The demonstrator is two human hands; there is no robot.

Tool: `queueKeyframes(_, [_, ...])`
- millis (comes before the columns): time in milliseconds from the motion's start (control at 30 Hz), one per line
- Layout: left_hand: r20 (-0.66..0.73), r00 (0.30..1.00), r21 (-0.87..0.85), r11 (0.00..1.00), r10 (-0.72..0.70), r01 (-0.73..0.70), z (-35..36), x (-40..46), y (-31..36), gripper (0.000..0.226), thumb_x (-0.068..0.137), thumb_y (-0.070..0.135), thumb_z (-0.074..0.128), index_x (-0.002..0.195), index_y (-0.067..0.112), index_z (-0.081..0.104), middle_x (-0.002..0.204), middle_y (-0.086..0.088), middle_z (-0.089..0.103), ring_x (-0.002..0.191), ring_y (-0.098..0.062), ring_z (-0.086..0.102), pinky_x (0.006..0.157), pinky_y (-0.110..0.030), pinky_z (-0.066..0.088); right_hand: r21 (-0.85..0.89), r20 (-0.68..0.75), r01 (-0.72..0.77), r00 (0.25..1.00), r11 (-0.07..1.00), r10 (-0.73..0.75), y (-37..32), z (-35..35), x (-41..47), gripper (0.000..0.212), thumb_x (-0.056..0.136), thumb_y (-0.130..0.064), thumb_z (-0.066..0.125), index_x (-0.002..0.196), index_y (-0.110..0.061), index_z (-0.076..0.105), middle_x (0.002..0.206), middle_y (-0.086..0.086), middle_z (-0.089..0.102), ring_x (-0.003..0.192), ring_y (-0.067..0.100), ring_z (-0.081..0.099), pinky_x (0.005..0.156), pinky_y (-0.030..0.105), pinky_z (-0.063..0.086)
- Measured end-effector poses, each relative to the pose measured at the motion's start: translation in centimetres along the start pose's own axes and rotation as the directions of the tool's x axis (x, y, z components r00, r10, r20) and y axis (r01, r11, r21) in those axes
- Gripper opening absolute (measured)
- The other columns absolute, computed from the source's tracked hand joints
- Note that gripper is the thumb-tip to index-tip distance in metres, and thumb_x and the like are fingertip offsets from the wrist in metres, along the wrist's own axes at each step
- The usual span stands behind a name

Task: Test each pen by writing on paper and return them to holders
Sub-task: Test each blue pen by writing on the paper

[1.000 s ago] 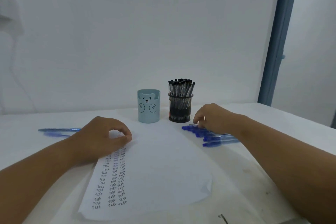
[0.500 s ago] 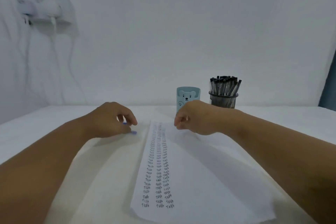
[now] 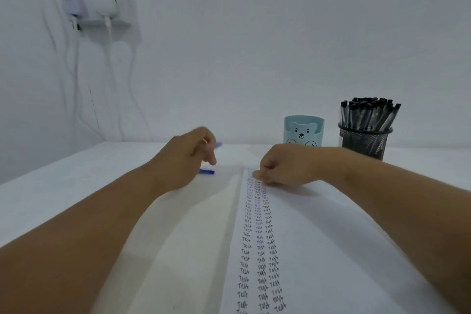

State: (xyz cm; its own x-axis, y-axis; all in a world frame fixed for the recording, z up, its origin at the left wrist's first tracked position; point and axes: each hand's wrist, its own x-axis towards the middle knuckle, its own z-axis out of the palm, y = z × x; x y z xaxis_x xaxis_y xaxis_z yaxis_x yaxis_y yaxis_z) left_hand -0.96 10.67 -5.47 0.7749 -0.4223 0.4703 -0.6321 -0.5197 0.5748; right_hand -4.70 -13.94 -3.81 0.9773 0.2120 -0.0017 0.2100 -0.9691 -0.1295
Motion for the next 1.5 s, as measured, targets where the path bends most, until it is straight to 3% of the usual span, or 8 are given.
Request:
queueKeyframes(167, [-0.263, 0.965, -0.467, 0.878, -0.019, -0.110, 0.2, 0.1, 3.5, 0.012, 0.107, 0.008, 0.041, 0.101, 0.016, 0.046, 0.077, 0.003, 0.071, 0.086, -0.013, 0.070, 0.082, -0.032, 0.058, -0.065, -0.370, 0.114, 0.920, 0.991, -0.130, -1.1, 2.6, -0.6, 0.039, 0.097, -0.061, 0.045, 0.081, -0.026, 0.054, 0.069, -0.009, 0.055, 0.069, 0.011, 0.053, 0.065, 0.031, 0.040])
queueKeyframes(267, [-0.221, 0.969, -0.737, 0.670, -0.114, -0.089, 1.1, -0.2, 5.3, 0.009, 0.107, 0.010, 0.043, 0.102, 0.015, 0.048, 0.092, -0.002, 0.073, 0.101, -0.024, 0.073, 0.090, -0.034, 0.059, 0.098, -0.556, 0.294, 0.808, 0.951, -0.193, -2.0, 3.2, -0.8, 0.042, 0.086, -0.068, 0.053, 0.101, -0.031, 0.065, 0.055, -0.011, 0.049, 0.056, 0.005, 0.050, 0.059, 0.030, 0.043])
queueKeyframes(433, [-0.150, 0.975, -0.852, 0.522, -0.163, -0.043, 2.4, -0.5, 6.6, 0.002, 0.102, 0.016, 0.052, 0.101, 0.015, 0.051, 0.110, -0.010, 0.069, 0.108, -0.026, 0.072, 0.097, -0.032, 0.057, 0.199, -0.705, 0.405, 0.691, 0.892, -0.157, -2.1, 3.5, -0.4, 0.018, 0.091, -0.037, 0.072, 0.086, -0.020, 0.072, 0.046, -0.010, 0.046, 0.048, 0.012, 0.048, 0.053, 0.025, 0.038])
queueKeyframes(700, [-0.143, 0.988, -0.707, 0.705, -0.063, -0.057, 2.9, -1.0, 5.7, 0.022, 0.078, 0.025, 0.074, 0.097, 0.017, 0.068, 0.115, -0.007, 0.071, 0.111, -0.021, 0.068, 0.104, -0.044, 0.052, 0.379, -0.663, 0.404, 0.746, 0.833, -0.060, -2.5, 3.6, -1.1, 0.013, 0.089, -0.019, 0.072, 0.080, -0.024, 0.064, 0.051, -0.019, 0.058, 0.047, 0.006, 0.051, 0.055, 0.016, 0.038])
queueKeyframes(900, [0.071, 0.996, -0.233, 0.972, 0.046, -0.028, 3.8, -1.2, 3.3, 0.017, 0.102, 0.021, 0.058, 0.103, 0.034, 0.069, 0.096, 0.010, 0.074, 0.095, -0.006, 0.067, 0.091, -0.033, 0.050, 0.710, -0.608, 0.460, 0.783, 0.534, 0.134, -2.8, 3.0, -1.4, 0.011, 0.086, 0.004, 0.054, 0.081, -0.002, 0.062, 0.059, 0.014, 0.064, 0.044, 0.022, 0.060, 0.046, 0.030, 0.048])
queueKeyframes(1033, [0.114, 0.992, -0.170, 0.985, 0.053, -0.033, 3.9, -1.3, 3.6, 0.020, 0.104, 0.030, 0.052, 0.091, 0.022, 0.065, 0.071, 0.009, 0.055, 0.071, -0.017, 0.049, 0.074, -0.047, 0.047, 0.732, -0.582, 0.465, 0.806, 0.498, 0.102, -2.7, 2.9, -1.4, 0.016, 0.093, -0.009, 0.065, 0.079, -0.003, 0.062, 0.056, 0.010, 0.061, 0.043, 0.024, 0.056, 0.044, 0.028, 0.043])
queueKeyframes(1300, [0.090, 0.992, -0.181, 0.981, 0.090, -0.073, 4.3, -1.7, 4.9, 0.021, 0.105, 0.030, 0.045, 0.094, 0.023, 0.061, 0.063, 0.013, 0.046, 0.060, -0.009, 0.039, 0.060, -0.023, 0.037, 0.726, -0.561, 0.432, 0.822, 0.535, 0.098, -2.8, 3.1, -1.6, 0.034, 0.096, -0.031, 0.065, 0.069, -0.013, 0.058, 0.052, 0.005, 0.046, 0.044, 0.019, 0.040, 0.048, 0.029, 0.035])
queueKeyframes(1500, [0.107, 0.987, -0.193, 0.976, 0.119, -0.097, 4.5, -2.2, 5.4, 0.024, 0.107, 0.020, 0.040, 0.096, 0.021, 0.061, 0.060, 0.020, 0.050, 0.058, -0.005, 0.038, 0.058, -0.016, 0.035, 0.807, -0.480, 0.391, 0.871, 0.443, 0.106, -3.9, 2.7, -2.0, 0.044, 0.097, -0.012, 0.054, 0.056, -0.017, 0.041, 0.046, -0.003, 0.035, 0.041, 0.017, 0.033, 0.048, 0.032, 0.029])
